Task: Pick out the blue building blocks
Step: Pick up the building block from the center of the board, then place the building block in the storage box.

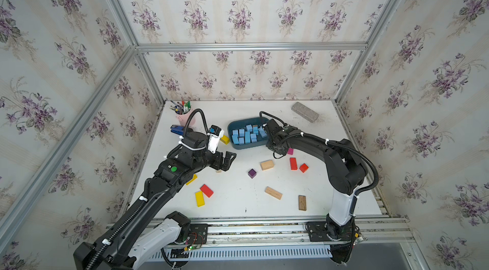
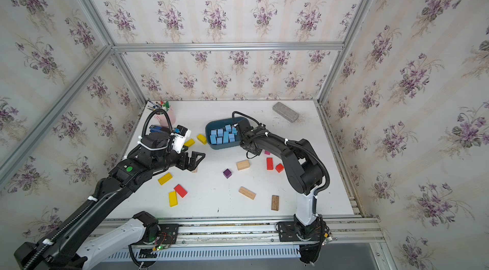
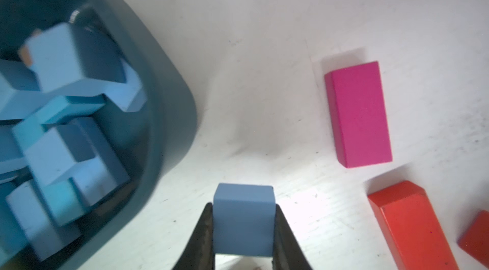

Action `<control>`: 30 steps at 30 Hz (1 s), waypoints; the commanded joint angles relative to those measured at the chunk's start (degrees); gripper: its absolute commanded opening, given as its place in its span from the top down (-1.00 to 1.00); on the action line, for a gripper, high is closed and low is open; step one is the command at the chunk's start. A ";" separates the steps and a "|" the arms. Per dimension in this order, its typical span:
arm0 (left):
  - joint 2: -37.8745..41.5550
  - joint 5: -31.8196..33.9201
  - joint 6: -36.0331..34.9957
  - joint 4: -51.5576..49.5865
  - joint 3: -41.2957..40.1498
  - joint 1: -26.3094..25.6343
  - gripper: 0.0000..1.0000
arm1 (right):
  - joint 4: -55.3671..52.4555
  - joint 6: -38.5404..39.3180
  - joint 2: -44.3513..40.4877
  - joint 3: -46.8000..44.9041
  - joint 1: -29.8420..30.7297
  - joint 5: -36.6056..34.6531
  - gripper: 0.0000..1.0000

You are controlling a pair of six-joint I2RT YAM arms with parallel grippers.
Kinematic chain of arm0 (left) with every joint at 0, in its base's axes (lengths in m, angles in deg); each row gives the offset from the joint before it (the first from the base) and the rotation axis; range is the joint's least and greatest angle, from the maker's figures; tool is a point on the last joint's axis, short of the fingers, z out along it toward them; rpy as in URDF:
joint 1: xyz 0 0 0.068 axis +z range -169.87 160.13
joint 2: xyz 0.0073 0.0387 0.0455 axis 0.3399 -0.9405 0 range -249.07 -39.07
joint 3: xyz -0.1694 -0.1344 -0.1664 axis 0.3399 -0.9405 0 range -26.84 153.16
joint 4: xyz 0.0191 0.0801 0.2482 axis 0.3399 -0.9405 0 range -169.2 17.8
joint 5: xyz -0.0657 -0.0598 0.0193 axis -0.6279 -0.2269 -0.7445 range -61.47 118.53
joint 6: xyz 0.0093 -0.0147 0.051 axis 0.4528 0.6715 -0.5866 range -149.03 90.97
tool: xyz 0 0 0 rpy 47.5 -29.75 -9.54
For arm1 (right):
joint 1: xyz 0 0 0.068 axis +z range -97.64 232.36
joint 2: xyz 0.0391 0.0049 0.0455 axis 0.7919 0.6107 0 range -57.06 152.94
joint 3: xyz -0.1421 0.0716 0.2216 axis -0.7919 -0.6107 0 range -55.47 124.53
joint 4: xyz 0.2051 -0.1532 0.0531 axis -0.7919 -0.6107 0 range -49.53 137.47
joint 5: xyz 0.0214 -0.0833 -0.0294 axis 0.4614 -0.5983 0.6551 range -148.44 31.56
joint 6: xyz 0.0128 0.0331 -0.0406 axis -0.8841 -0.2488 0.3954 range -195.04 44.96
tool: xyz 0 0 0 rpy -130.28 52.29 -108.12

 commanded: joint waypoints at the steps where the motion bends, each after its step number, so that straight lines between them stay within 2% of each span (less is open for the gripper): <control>1: 0.24 0.52 -0.93 0.89 -0.11 -0.02 -0.99 | -1.78 3.57 -0.48 3.37 0.20 -1.74 0.63; 8: 1.21 0.60 -1.10 0.84 -0.44 0.05 -0.99 | -4.93 13.59 7.38 18.67 1.22 1.15 0.63; 9: 1.22 2.26 -1.07 0.87 -0.42 0.01 -0.99 | -5.66 14.93 9.21 21.43 1.48 1.55 0.63; 18: 1.18 2.53 -1.20 0.82 -0.59 0.07 -0.99 | -13.45 20.16 24.14 41.86 3.87 4.65 0.55; 24: 1.31 2.59 -1.20 0.83 -0.66 0.11 -0.99 | -14.98 20.90 29.01 46.41 4.50 5.76 0.48; 30: 1.57 2.85 -1.20 0.83 -0.78 0.07 -0.98 | -16.60 21.24 31.43 48.33 4.51 6.25 0.18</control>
